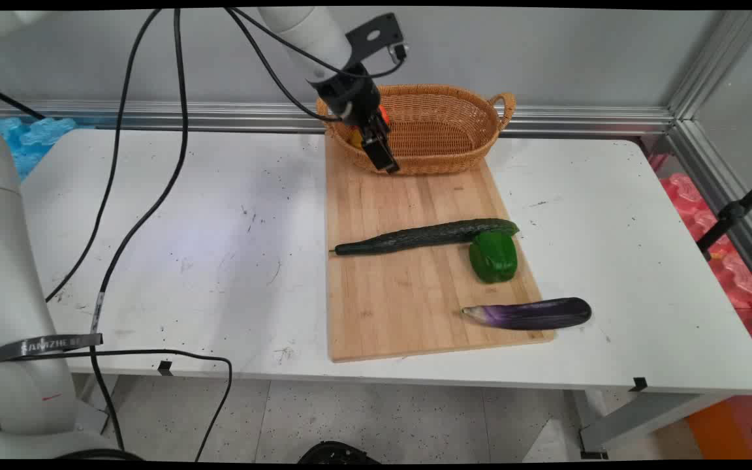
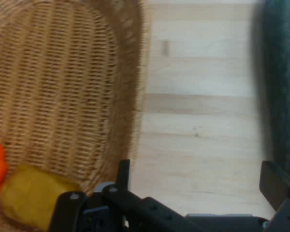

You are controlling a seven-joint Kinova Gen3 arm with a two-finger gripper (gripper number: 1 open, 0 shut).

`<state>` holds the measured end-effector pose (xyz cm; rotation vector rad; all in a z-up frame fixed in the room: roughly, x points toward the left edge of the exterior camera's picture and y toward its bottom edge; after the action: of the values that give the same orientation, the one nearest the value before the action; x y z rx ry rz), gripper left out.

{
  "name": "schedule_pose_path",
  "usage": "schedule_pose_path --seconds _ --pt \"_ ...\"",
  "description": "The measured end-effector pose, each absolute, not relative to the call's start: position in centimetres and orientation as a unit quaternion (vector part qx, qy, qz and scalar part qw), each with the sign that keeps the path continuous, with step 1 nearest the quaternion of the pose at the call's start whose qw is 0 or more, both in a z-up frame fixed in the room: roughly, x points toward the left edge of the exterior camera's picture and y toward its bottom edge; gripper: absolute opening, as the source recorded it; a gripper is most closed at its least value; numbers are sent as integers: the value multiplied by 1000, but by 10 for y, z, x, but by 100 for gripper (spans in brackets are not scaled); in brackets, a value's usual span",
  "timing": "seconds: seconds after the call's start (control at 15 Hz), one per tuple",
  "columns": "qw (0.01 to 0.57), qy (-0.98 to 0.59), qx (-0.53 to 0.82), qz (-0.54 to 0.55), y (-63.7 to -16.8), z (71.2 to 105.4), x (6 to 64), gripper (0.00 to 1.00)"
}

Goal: Pick up the potato from the vegetable basket

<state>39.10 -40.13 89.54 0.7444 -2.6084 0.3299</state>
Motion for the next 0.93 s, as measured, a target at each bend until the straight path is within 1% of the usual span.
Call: schedule_pose_path --seconds 0.53,0.93 --pt "194 -928 281 151 -434 895 416 100" --pt "192 -919 306 156 -465 878 435 100"
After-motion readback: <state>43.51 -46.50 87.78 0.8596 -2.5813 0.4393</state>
